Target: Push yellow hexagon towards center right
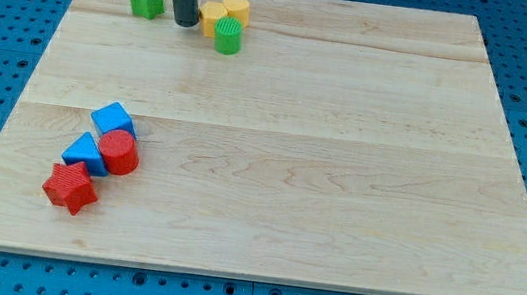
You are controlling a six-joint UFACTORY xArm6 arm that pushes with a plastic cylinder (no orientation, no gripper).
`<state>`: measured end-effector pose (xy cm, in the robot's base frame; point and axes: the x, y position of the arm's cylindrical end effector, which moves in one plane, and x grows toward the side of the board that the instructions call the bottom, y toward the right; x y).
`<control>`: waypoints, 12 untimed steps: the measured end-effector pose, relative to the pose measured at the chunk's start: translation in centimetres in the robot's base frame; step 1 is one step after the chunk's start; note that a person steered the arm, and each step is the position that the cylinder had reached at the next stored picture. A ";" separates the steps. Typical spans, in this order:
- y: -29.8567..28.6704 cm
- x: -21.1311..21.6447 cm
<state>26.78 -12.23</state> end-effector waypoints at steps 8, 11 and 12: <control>9.9 -1.1; 15.6 1.2; 15.8 2.4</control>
<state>29.19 3.57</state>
